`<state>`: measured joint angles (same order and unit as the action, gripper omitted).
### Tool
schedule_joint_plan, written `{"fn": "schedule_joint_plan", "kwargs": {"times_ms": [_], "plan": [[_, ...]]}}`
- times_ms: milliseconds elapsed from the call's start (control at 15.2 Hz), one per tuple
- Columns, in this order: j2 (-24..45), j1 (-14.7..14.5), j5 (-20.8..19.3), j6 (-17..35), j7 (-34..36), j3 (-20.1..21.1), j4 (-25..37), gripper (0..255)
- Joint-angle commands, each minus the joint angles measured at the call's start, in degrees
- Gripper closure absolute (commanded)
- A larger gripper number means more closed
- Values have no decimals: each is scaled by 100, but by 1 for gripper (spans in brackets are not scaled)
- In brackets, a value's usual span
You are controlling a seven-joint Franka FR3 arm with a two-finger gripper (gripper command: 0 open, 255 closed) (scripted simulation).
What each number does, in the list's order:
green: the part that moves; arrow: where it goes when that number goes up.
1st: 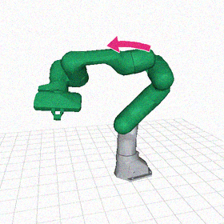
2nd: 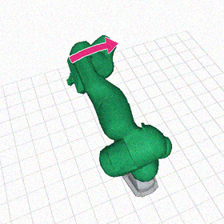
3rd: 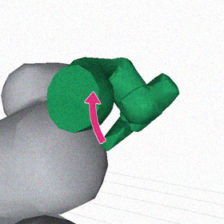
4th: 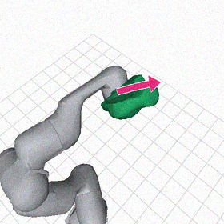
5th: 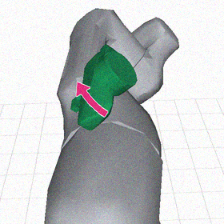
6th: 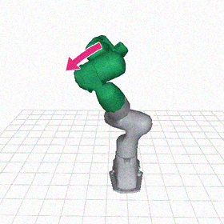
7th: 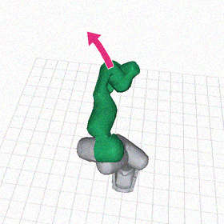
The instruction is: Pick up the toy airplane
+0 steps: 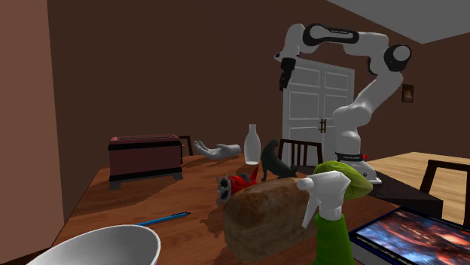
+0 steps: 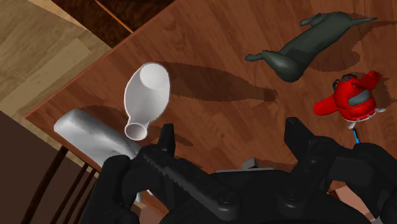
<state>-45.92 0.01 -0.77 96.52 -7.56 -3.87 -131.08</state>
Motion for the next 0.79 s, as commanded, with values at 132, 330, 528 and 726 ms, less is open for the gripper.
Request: {"fn": "schedule_joint_plan", "kwargs": {"times_ms": [132,330,528,726], "plan": [[241,-100,59,197,80,167,-21,0],[632,-243,134,484,200,415,-15,0],[1058,-375,188,759,319,662,37,0],[1513,-498,215,1017,444,905,133,0]]}}
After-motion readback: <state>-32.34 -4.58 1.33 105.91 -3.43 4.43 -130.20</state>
